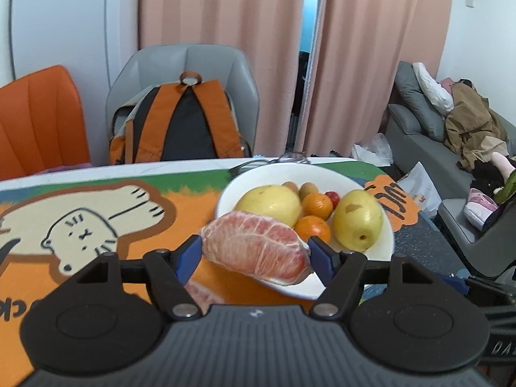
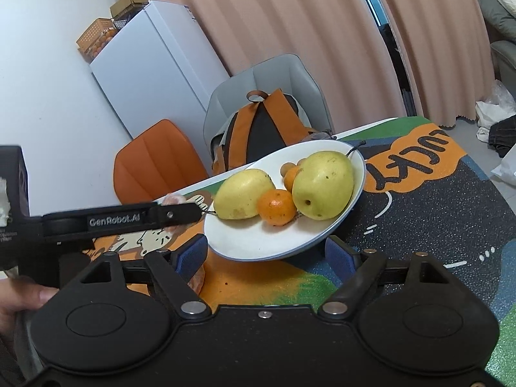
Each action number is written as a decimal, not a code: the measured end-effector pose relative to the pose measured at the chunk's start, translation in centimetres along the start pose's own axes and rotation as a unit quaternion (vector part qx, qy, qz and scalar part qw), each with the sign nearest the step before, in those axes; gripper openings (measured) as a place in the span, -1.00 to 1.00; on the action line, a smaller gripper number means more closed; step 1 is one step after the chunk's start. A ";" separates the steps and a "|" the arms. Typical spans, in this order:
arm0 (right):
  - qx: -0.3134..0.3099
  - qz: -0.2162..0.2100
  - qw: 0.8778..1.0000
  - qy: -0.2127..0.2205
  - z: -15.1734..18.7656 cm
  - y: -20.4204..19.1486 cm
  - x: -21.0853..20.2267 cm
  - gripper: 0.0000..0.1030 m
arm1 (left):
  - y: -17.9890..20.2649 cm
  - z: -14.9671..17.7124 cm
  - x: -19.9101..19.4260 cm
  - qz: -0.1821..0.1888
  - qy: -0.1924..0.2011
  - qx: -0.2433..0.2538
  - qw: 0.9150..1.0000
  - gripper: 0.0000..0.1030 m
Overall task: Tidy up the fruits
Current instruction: 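Carry the pink pomelo segment onto the white plate with the left tool and release, then withdraw the open left tool toward the small red fruit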
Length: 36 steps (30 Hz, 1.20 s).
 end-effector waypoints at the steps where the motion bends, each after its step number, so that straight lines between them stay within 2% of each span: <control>1: 0.000 0.002 1.000 0.002 0.0 0.0 0.0 0.55 | 0.2 -0.3 0.0 0.002 0.003 0.000 1.000 0.38; 7: 0.009 0.000 1.000 0.003 -0.1 0.3 0.1 0.56 | 0.4 -1.4 -0.7 -0.005 0.027 -0.012 1.000 0.51; 16: 0.002 0.001 1.000 -0.003 0.1 0.0 0.4 0.58 | -1.7 -0.3 -2.4 -0.028 0.012 -0.025 0.999 0.54; 25: -0.001 -0.007 1.000 -0.008 0.2 -0.6 0.6 0.58 | -4.3 0.7 -4.8 -0.059 0.006 -0.041 0.997 0.69; 36: -0.022 -0.022 0.999 -0.015 0.2 -2.6 0.5 0.73 | -6.4 2.3 -6.5 -0.078 0.004 -0.070 0.995 0.73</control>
Point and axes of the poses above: each gripper's, at about its wrist camera, not at the fingertips, and x roughly the way its jaws point, y to its right, z to its underside, the point moved 5 cm from there along x, roughly the way its jaws point, and after that the axes turned 8 degrees about y, right-handed, at the moved point
